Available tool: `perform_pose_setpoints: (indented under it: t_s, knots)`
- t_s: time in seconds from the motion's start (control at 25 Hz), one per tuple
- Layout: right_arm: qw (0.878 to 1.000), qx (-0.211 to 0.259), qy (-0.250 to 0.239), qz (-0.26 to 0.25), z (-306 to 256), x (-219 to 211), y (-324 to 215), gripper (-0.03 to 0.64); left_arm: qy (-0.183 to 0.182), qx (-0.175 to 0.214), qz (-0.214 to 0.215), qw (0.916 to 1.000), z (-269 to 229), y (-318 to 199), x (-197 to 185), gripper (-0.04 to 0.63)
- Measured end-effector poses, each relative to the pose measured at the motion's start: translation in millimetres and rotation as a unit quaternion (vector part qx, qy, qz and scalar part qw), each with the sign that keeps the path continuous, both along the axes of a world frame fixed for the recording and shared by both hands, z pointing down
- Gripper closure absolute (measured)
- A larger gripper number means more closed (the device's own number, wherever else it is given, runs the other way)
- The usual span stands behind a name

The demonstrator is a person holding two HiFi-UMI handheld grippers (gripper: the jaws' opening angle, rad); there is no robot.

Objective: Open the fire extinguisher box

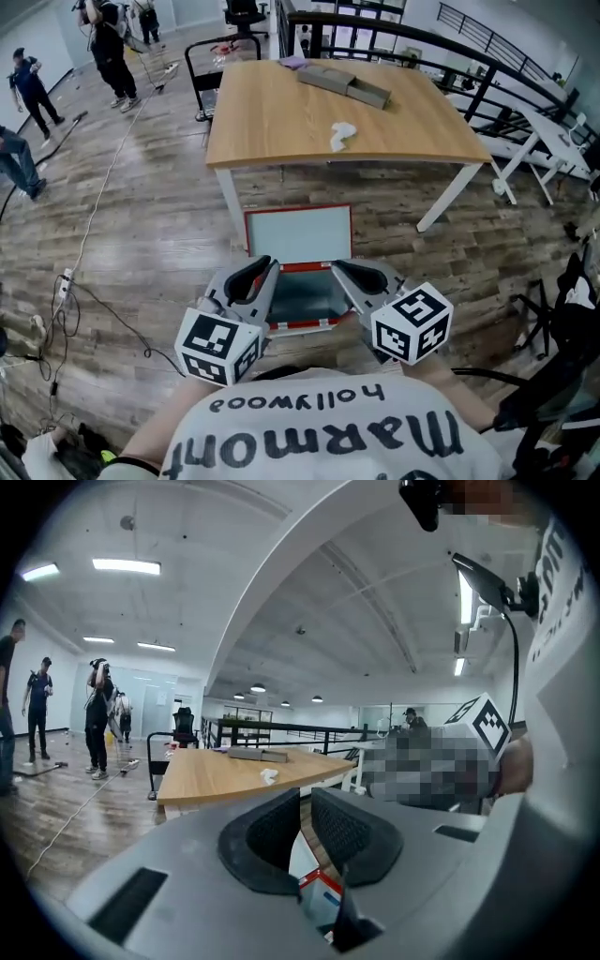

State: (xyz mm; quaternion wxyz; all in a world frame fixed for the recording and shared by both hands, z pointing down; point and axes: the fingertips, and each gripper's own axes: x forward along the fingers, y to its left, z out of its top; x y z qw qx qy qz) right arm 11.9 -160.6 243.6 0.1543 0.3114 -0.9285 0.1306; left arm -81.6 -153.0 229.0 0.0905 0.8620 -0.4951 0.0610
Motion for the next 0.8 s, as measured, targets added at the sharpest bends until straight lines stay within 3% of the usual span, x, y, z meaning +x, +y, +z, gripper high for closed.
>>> perform_pose_setpoints:
  t_s: [0.16,0.48,0.8]
  knots:
    - [1.0,0.004,0.013,0.001,9,0,0,0.6,-0.011,-0.016,0.0,0.9998,13,5,-4,0.554]
    - [0.997,-0.066,-0.006,0.042,33,23,1,0.6,0.01,-0.077,-0.037,0.9963,49,8,-25,0.554]
    - [0.996,-0.071,0.033,0.051,54,42,10,0.6,0.002,-0.093,-0.051,0.9944,61,17,-25,0.554]
